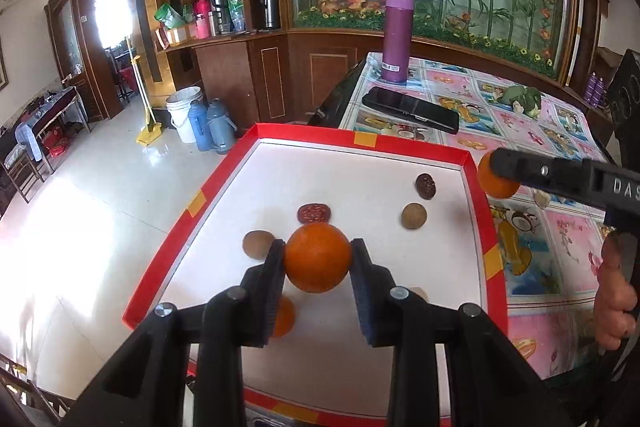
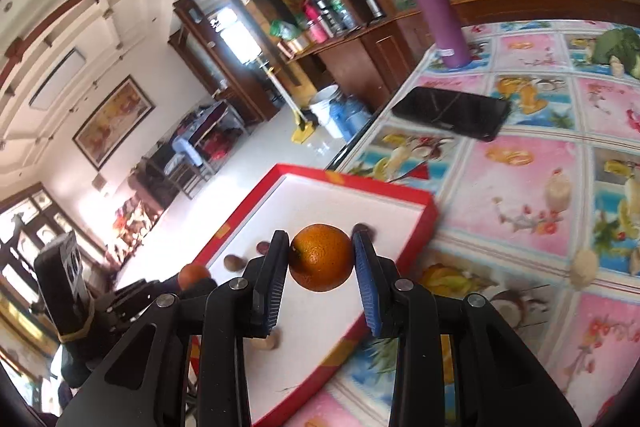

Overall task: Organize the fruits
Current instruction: 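Carry both oranges in the two tools over the red-rimmed tray, then open the left tool to drop its orange while the right tool releases its orange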

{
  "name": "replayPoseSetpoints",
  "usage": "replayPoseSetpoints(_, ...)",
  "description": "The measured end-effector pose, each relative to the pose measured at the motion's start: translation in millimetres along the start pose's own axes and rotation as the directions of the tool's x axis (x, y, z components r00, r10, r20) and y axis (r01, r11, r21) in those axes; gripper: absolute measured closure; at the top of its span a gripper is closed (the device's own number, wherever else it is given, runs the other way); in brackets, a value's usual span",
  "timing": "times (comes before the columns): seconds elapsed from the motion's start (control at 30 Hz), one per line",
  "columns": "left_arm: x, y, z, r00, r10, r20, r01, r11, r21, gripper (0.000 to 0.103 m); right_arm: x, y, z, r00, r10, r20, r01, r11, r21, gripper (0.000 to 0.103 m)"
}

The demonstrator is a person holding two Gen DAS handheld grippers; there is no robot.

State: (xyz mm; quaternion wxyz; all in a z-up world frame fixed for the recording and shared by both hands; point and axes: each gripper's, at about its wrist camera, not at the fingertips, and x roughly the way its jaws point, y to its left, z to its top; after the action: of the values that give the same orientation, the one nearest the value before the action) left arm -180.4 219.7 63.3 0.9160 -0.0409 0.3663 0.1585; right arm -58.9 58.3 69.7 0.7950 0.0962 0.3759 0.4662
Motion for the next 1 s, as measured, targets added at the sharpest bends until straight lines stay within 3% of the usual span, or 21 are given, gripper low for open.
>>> replayPoseSetpoints(0.23,-2,42,-6,0.997,0.078,0.004,-0.077,0.994,-0.078,0.069,47,37,-11,0.995,0.029,-0.094,-0.033,0.999,-0.033,0.072)
replayPoseSetpoints(0.37,2,60,-6,0.992,0.129,0.002,-0.128,0.986,-0.108,0.069,64,52,-19,0.992,0.002,-0.130,-0.012,0.997,-0.081,0.072)
replayPoseSetpoints(0.57,17,59,-12,0.994,0.101,-0.033,-0.103,0.990,-0.098,0.069,72,50,-27,0.986,-0.074,-0.147,0.053,0.988,-0.142,0.072)
replayPoseSetpoints(1.0,37,70,-23,0.988,0.080,-0.129,-0.099,0.983,-0.151,0.068,75,53,-34,0.979,-0.099,-0.175,0.065,0.979,-0.194,0.070)
